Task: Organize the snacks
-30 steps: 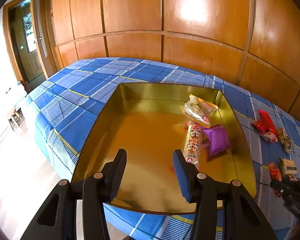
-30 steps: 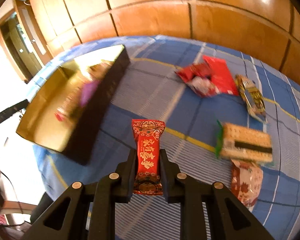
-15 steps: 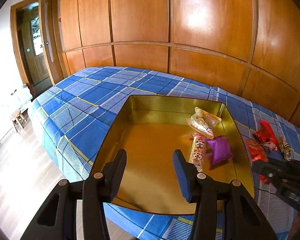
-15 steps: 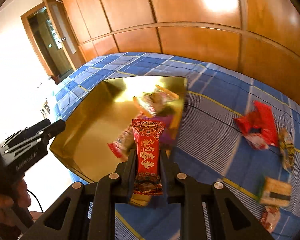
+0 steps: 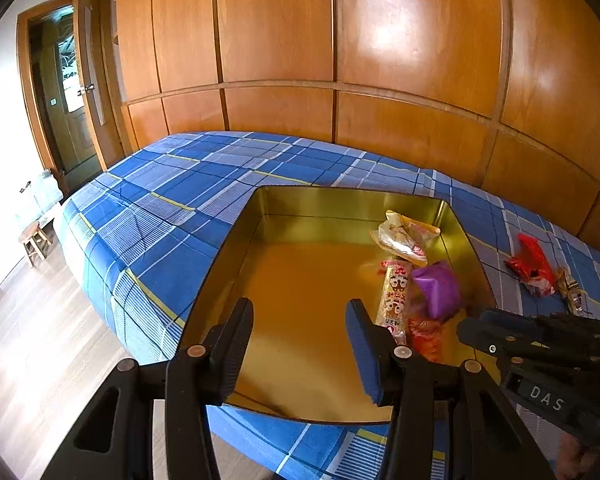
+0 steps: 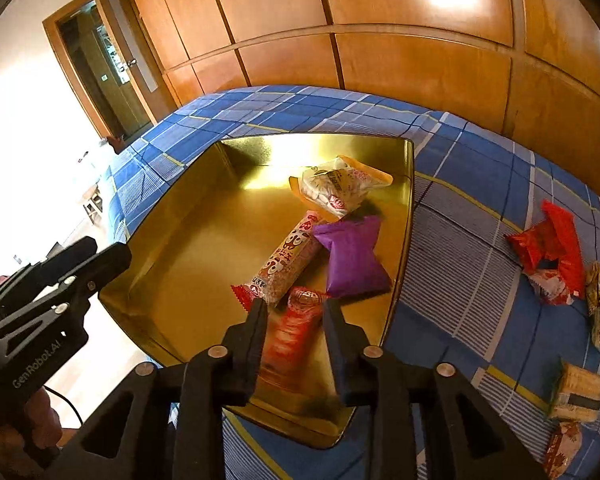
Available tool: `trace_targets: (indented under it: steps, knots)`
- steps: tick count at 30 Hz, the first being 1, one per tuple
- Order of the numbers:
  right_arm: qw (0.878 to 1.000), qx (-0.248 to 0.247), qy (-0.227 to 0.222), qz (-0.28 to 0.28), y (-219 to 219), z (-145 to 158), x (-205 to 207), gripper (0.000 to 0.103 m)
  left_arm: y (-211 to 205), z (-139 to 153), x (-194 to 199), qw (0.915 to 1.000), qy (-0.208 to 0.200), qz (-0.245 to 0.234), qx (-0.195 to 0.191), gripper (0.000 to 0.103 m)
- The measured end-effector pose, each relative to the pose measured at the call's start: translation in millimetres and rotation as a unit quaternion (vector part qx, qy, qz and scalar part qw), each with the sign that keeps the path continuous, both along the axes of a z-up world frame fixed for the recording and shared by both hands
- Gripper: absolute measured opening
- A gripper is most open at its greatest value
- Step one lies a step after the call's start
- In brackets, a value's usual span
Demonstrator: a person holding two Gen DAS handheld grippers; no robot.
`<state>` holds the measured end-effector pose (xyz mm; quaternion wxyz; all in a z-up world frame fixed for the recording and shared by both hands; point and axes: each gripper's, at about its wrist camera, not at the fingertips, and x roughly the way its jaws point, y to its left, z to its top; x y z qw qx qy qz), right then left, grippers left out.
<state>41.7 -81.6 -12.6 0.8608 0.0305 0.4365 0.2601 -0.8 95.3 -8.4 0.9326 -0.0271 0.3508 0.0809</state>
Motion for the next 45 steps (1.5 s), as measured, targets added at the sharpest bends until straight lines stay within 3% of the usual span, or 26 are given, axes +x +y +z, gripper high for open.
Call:
trace_targets:
  steps: [12,30,39,45]
  knots:
    - [0.999,0.004,-0.023,-0.041,-37.3,8.0,-14.9,0.030,-12.7,-2.3,1.6,0.9998,0.005,-0.017,0.010,0.049]
    - [0.991,-0.022,-0.025,-0.128,-132.9,3.9,-19.9,0.030,-46.0,-4.0,2.8,0.9971,0.011,-0.063,0.041,0.049]
    - [0.983,-0.056,-0.032,-0.174,-190.7,9.6,-14.8,0.030,-70.6,-6.6,6.5,0.9922,0.019,-0.110,0.055,0.049]
    - [0.971,-0.114,-0.057,-0.202,-220.4,28.9,-18.6,0.030,-86.2,-7.7,11.1,0.9892,0.023,-0.134,0.056,0.049]
